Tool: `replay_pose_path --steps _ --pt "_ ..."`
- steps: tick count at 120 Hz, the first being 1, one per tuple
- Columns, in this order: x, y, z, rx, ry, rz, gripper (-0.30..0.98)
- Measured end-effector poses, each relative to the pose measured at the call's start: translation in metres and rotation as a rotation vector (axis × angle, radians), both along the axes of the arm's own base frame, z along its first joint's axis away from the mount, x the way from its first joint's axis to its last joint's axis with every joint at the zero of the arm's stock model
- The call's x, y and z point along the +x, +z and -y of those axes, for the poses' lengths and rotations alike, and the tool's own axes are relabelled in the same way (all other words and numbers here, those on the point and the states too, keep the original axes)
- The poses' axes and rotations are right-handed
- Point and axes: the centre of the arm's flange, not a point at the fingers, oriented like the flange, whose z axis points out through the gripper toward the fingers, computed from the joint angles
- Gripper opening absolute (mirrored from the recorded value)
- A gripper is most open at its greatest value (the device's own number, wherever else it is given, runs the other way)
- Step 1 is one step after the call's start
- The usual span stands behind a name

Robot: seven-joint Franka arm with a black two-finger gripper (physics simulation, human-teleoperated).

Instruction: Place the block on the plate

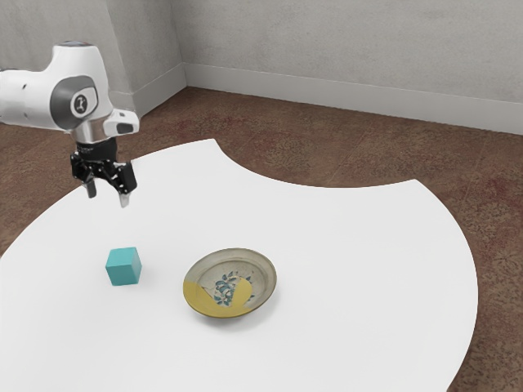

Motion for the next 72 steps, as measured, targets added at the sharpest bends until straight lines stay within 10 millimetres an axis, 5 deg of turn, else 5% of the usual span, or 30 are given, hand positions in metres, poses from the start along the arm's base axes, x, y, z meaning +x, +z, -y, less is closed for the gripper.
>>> replay_pose_path --steps 34,72 --pt "-0.013 -0.079 -0.027 0.020 0.222 0.001 0.69" --pt "-0.011 -0.124 -0.010 0.044 0.397 0.061 0.69"
